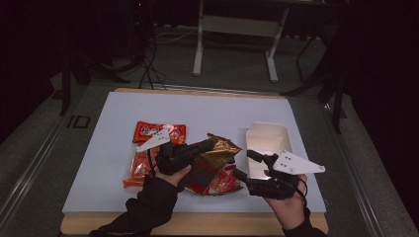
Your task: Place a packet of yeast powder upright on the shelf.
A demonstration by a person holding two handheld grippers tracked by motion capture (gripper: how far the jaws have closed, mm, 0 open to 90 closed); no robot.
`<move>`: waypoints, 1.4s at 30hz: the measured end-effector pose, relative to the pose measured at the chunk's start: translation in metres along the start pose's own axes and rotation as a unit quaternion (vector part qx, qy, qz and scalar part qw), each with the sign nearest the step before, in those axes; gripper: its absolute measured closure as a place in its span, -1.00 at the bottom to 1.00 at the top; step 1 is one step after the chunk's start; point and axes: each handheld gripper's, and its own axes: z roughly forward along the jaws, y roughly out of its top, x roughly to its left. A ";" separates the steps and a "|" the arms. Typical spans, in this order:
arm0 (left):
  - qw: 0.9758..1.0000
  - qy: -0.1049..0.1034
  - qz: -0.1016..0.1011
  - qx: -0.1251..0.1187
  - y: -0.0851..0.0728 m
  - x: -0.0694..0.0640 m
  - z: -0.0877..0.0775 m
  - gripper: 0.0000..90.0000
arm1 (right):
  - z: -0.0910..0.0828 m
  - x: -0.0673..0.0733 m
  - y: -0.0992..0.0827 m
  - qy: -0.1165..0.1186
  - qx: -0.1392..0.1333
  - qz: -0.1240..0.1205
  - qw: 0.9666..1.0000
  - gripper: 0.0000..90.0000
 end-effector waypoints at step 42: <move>0.992 -0.026 0.103 0.072 0.010 -0.013 -0.024 -0.43 | -0.009 -0.031 0.033 0.094 0.065 -0.035 0.993 0.96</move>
